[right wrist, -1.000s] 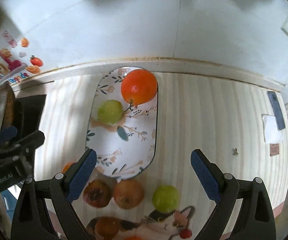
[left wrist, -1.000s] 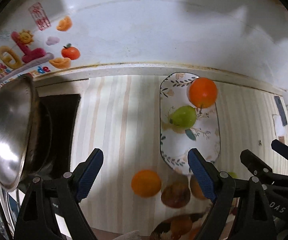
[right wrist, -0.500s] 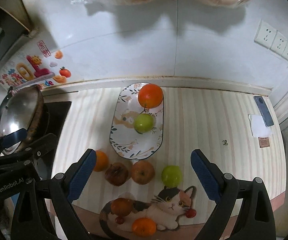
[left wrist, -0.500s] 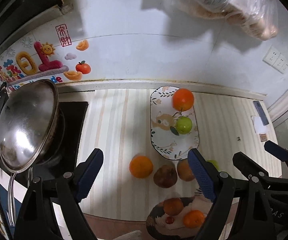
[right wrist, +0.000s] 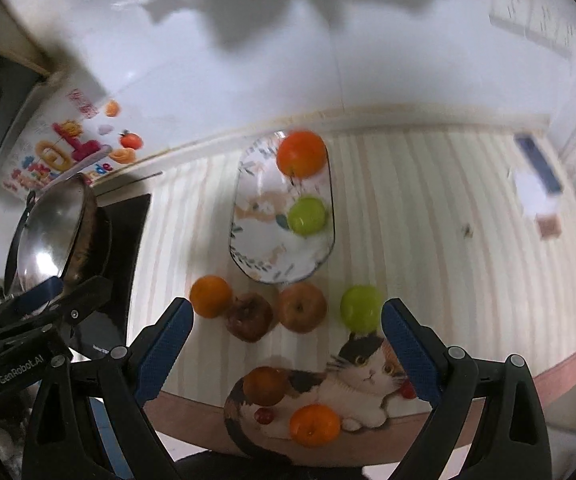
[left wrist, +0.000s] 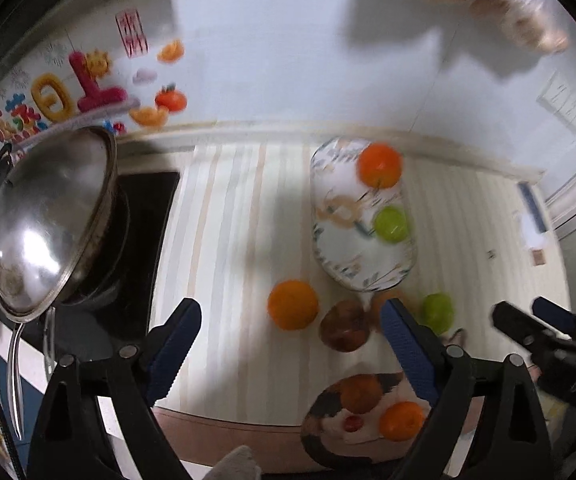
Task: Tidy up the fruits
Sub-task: 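Move both tools back to the fruit cluster and grasp an orange with the left tool, then grasp the brown round fruit with the right tool while the left tool holds the orange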
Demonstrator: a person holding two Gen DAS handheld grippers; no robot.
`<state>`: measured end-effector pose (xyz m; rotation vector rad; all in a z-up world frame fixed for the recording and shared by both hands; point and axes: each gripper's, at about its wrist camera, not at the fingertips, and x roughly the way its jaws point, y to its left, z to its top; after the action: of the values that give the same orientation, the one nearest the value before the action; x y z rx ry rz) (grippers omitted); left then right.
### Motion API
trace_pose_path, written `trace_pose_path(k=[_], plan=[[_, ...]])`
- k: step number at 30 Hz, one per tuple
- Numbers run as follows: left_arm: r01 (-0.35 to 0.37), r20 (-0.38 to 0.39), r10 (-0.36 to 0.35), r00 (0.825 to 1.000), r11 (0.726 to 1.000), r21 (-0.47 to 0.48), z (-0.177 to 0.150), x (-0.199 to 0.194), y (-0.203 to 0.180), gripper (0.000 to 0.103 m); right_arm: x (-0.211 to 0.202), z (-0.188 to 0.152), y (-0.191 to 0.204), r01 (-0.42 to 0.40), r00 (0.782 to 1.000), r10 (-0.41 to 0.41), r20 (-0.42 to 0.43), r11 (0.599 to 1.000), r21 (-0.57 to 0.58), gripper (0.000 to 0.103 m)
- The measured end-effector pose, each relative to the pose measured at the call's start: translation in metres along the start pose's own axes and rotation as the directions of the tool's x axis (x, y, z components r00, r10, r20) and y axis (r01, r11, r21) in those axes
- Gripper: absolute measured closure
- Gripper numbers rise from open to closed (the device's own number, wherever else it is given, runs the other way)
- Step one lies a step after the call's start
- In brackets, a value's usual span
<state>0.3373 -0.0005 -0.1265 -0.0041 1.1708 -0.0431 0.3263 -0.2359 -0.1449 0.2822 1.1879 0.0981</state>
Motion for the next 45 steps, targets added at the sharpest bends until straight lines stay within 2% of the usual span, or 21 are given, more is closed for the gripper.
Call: trace_pose_path(k=[5,9,13,14,16,19,20,21,22,25,27,31,36,40,45], plan=[[-0.009,-0.141,0.005,0.990,1.000,-0.023,0.003,0.067,0.010,0.011,0.068,-0.004,-0.033,-0.050,0.990,0.064,-0.124,0.992,0.119,0.006],[-0.002,-0.242,-0.007,0.970,0.999,-0.035,0.005,0.116,0.014,0.011,0.123,-0.009,-0.045,-0.068,0.972,0.108,-0.209,0.979,0.190,0.006],[-0.002,-0.340,-0.013,0.940,0.999,-0.043,0.004,0.160,0.013,0.011,0.156,-0.008,-0.039,-0.062,0.964,0.106,-0.244,0.981,0.182,0.007],[-0.004,-0.357,-0.013,0.934,0.999,-0.046,0.005,0.167,0.014,0.011,0.156,-0.005,-0.034,-0.064,0.969,0.099,-0.225,0.986,0.157,0.009],[0.002,-0.393,-0.026,0.919,0.998,-0.061,0.003,0.183,0.014,0.011,0.163,-0.001,-0.023,-0.049,0.966,0.077,-0.248,0.992,0.114,0.013],[0.002,-0.410,-0.029,0.912,0.998,-0.066,0.001,0.196,0.012,0.012,0.175,0.003,-0.011,-0.041,0.956,0.066,-0.286,0.995,0.091,0.021],[0.017,-0.411,-0.044,0.911,0.997,-0.069,0.000,0.198,0.011,0.014,0.179,0.003,-0.008,-0.018,0.953,0.041,-0.301,0.997,0.076,0.022],[0.029,-0.406,-0.055,0.912,0.997,-0.070,0.000,0.198,0.009,0.023,0.180,0.002,-0.005,-0.015,0.950,0.036,-0.310,0.997,0.070,0.025],[0.043,-0.398,-0.069,0.915,0.996,-0.072,-0.001,0.197,0.007,0.038,0.181,0.003,-0.004,-0.016,0.947,0.037,-0.318,0.998,0.068,0.025],[0.039,-0.383,-0.056,0.922,0.998,-0.053,-0.003,0.194,0.000,0.040,0.188,-0.001,-0.006,-0.019,0.936,0.046,-0.348,0.997,0.080,0.028],[0.037,-0.377,-0.053,0.925,0.998,-0.048,-0.006,0.191,-0.001,0.040,0.189,0.000,-0.007,-0.022,0.942,0.050,-0.331,0.996,0.089,0.031],[0.033,-0.385,-0.049,0.922,0.998,-0.048,-0.018,0.181,0.000,0.040,0.193,0.000,0.002,0.031,0.947,-0.024,-0.320,0.999,0.016,0.042],[0.034,-0.390,-0.050,0.919,0.998,-0.049,-0.034,0.174,0.006,0.040,0.197,0.002,0.007,0.026,0.946,-0.024,-0.323,1.000,0.003,0.042],[0.028,-0.388,-0.050,0.920,0.998,-0.061,-0.043,0.169,0.009,0.040,0.198,-0.001,0.016,0.048,0.945,-0.062,-0.321,0.997,-0.053,0.041],[0.033,-0.398,-0.049,0.916,0.998,-0.047,-0.060,0.161,0.007,0.040,0.190,-0.015,0.013,0.027,0.936,-0.042,-0.350,0.999,-0.046,0.042]])
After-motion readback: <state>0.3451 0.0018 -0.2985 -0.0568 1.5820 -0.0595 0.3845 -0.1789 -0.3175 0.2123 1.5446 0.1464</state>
